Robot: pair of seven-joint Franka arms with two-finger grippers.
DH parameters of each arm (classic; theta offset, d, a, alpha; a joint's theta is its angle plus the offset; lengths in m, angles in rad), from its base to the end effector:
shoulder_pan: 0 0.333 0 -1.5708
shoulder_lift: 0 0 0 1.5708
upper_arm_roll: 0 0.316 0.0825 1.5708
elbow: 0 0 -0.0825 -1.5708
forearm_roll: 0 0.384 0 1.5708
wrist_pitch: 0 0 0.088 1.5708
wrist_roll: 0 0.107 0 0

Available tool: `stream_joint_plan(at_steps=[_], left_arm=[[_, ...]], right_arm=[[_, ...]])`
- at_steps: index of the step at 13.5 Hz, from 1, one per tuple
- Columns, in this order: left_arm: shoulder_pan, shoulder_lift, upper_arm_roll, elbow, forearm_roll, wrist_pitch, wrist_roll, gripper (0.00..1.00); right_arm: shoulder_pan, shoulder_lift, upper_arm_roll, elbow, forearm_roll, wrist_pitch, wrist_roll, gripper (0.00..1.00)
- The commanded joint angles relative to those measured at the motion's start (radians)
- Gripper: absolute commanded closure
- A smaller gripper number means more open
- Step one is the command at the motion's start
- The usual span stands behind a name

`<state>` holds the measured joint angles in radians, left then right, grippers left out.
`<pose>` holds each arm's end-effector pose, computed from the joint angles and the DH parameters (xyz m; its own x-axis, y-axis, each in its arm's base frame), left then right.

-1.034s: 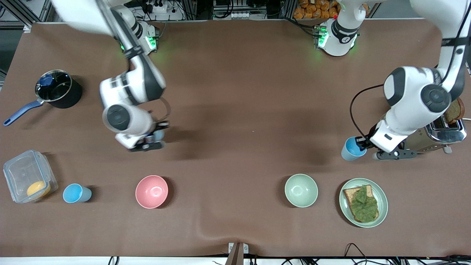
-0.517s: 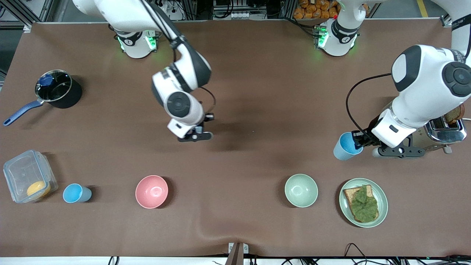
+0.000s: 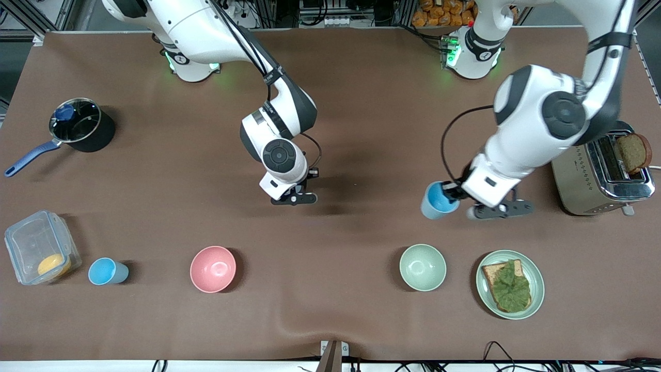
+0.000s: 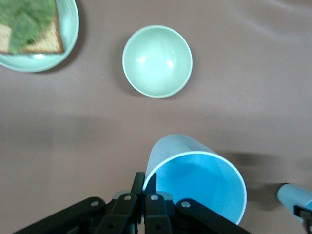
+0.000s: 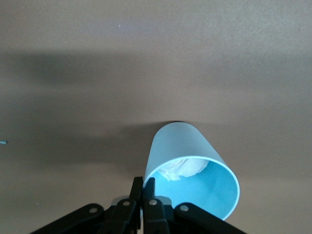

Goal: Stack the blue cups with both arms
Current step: 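Place the cup mid-table with the right gripper while the left gripper carries cup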

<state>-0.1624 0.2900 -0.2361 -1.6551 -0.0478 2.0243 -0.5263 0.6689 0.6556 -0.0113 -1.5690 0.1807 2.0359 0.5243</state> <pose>0.6056 -0.2424 0.4538 0.9870 0.1598 0.0173 0.1559 -0.9780 0.1388 0.5314 0.4244 0.2442 0.9712 0.0399 -0.2349 0.0360 -0.9991 -0.0211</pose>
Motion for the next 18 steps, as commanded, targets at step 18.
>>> stream_joint_plan(at_steps=[18], left_arm=[[-0.443,0.256,0.017,0.285,-0.009,0.039,-0.777,1.0]], right_arm=[[-0.301,-0.2,-0.026,0.142,-0.119,-0.448,-0.159,0.0]])
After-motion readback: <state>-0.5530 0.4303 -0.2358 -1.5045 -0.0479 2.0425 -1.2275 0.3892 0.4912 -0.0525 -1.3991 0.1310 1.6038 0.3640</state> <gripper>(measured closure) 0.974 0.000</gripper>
